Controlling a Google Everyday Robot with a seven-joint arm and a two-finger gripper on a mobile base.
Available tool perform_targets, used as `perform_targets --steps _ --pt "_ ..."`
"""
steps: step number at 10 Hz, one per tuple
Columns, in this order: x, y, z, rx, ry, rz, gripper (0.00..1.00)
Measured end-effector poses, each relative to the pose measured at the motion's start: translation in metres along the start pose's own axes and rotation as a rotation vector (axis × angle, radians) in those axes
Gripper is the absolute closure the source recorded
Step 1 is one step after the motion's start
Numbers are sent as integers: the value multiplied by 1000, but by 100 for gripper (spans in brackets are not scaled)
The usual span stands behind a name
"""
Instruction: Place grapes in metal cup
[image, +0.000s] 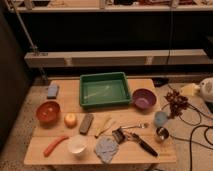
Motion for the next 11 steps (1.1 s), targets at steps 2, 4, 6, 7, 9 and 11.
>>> perform_targets --steps 2,4,6,7,9,11 --pt "-6 3 -3 -24 10 -8 100" --pt "-7 9 -5 -21 18 7 100" --pt "-10 16 -2 -8 18 19 100" --pt "-11 17 1 -8 18 18 100" --pt "-14 22 6 -12 21 18 100" --pt "-20 30 7 -16 25 21 100"
